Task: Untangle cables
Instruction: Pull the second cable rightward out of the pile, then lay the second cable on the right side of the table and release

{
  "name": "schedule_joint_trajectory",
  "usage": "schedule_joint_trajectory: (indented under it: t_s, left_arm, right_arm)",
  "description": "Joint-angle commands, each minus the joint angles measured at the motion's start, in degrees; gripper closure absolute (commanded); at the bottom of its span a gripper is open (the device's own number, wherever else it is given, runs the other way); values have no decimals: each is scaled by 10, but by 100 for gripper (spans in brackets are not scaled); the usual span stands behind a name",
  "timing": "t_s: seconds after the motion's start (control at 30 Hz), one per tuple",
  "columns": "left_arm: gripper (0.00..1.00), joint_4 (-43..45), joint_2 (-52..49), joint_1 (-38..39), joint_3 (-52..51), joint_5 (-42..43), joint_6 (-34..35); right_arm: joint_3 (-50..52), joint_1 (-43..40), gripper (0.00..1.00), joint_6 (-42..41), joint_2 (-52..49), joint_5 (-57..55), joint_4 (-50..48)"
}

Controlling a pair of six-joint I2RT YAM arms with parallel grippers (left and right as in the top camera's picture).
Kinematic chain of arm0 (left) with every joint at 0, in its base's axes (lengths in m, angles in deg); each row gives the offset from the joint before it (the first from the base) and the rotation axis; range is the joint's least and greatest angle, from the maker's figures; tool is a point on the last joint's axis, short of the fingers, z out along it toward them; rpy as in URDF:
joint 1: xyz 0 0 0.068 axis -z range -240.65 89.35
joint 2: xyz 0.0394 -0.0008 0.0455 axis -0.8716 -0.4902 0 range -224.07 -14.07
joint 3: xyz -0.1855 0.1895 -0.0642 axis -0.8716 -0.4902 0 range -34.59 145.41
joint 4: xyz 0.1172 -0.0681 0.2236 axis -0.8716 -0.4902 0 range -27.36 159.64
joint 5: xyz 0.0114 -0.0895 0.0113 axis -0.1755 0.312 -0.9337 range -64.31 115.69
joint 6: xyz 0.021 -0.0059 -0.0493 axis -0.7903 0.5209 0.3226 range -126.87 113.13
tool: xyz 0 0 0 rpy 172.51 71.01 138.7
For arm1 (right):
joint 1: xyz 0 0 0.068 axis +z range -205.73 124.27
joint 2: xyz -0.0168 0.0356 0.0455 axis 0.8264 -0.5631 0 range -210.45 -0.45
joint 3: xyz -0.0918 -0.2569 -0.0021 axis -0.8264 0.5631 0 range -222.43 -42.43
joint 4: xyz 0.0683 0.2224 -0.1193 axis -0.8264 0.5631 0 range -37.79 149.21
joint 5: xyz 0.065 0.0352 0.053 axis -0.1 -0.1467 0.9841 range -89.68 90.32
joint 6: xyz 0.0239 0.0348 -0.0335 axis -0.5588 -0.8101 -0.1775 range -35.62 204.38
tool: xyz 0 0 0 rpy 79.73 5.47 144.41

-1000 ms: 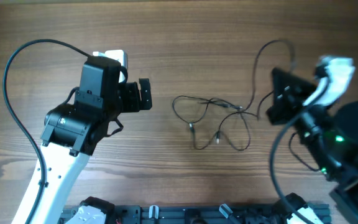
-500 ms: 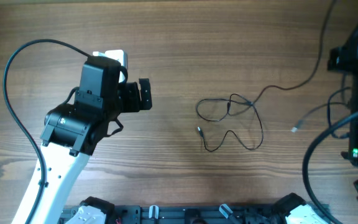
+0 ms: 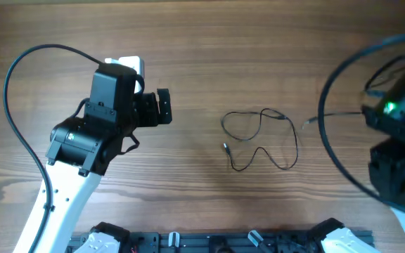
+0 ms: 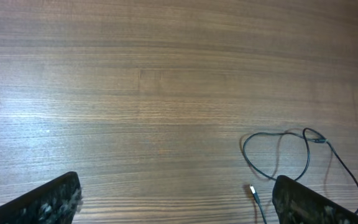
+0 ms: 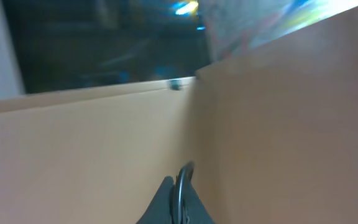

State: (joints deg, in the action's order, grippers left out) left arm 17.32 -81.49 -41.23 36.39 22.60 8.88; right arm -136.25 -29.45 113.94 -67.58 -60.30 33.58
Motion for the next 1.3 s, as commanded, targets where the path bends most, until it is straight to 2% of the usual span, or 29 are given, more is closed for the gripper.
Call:
schedule_joint_trajectory:
  t_s: [0.0, 0.13, 0.23, 0.33, 0.47, 0.6, 0.67, 0.73, 0.8, 0.87, 1.03, 1.27]
  left_arm:
    - [0, 1, 2, -3, 4, 3, -7]
    - [0, 1, 2, -3, 4, 3, -7]
    - [0, 1, 2, -3, 4, 3, -7]
    - [0, 1, 2, -3, 4, 3, -7]
    - [0, 1, 2, -3, 4, 3, -7]
    - [0, 1, 2, -3, 4, 3, -7]
    - [0, 1, 2, -3, 4, 3, -7]
    - [0, 1, 2, -3, 4, 3, -7]
    - [0, 1, 2, -3, 4, 3, -7]
    - [0, 1, 2, -3, 4, 3, -7]
    - [0, 1, 2, -3, 4, 3, -7]
    - [0, 1, 2, -3, 4, 3, -7]
  right_arm:
    - [-6, -63, 95, 85, -41, -49, -7]
    - [-6, -133, 96, 83, -76, -72, 16]
    - [-6, -189, 96, 51, -111, -89, 60]
    - [-6, -240, 96, -12, -137, -94, 123]
    - [-6, -303, 96, -137, -162, -59, 249]
    - [-6, -363, 96, -285, -173, 61, 403]
    - [-6, -408, 96, -358, -178, 167, 463]
    - [-6, -450, 96, -403, -184, 285, 493]
    - [-6, -509, 96, -431, -198, 473, 509]
    - [-6, -542, 96, -457, -215, 544, 515]
    - [-6, -586, 96, -470, -276, 586, 535]
    - [-6, -597, 96, -514, -351, 595, 557]
